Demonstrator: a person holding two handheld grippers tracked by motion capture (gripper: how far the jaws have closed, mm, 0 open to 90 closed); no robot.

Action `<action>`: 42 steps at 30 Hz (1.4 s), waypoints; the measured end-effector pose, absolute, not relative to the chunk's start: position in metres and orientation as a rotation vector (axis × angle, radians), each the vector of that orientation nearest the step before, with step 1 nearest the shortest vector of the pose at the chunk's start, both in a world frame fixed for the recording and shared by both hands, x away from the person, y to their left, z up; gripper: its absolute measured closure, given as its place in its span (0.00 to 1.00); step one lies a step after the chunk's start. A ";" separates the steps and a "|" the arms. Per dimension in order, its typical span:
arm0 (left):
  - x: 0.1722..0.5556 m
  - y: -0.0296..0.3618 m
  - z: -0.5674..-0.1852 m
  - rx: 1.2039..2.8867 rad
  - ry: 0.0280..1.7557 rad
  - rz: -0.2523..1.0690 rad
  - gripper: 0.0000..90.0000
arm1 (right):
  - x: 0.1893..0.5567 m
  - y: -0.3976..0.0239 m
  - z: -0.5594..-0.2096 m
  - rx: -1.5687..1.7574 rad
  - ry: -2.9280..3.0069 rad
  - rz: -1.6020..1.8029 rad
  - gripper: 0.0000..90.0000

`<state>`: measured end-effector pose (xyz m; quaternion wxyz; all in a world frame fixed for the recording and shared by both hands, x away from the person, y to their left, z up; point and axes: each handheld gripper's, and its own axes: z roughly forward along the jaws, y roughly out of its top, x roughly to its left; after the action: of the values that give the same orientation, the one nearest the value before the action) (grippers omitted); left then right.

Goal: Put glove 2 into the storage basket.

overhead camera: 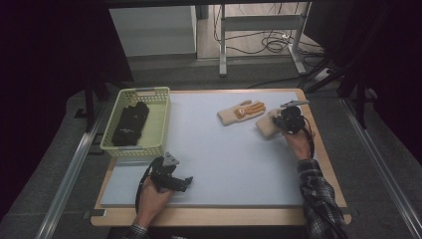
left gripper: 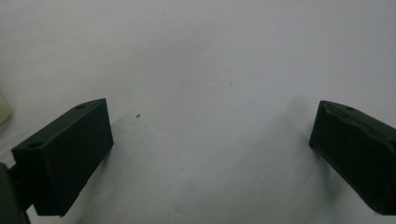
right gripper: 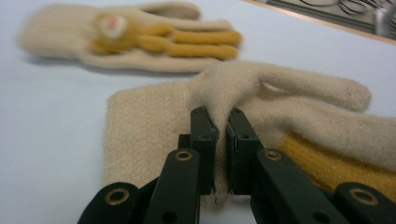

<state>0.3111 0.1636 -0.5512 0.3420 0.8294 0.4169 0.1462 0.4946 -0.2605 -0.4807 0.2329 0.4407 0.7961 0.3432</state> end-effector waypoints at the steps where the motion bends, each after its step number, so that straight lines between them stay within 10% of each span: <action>1: 0.311 0.164 -0.551 2.156 1.084 0.380 0.00 | 0.489 -0.258 -0.477 1.193 2.205 0.965 0.92; 24: 0.311 0.164 -0.551 2.153 1.084 0.382 0.00 | 0.379 -0.173 -0.486 0.681 2.635 1.116 0.90; 32: 0.311 0.164 -0.551 2.157 1.083 0.381 0.00 | 0.372 -0.174 -0.498 0.733 2.614 1.139 0.55; 42: 0.311 0.164 -0.551 2.157 1.083 0.381 0.00 | 0.384 -0.220 -0.507 0.957 2.493 1.075 0.92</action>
<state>0.3111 0.1636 -0.5513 0.3418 0.8296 0.4166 0.1464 0.3840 -0.2204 -0.5071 0.1311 0.3295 0.8586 0.3701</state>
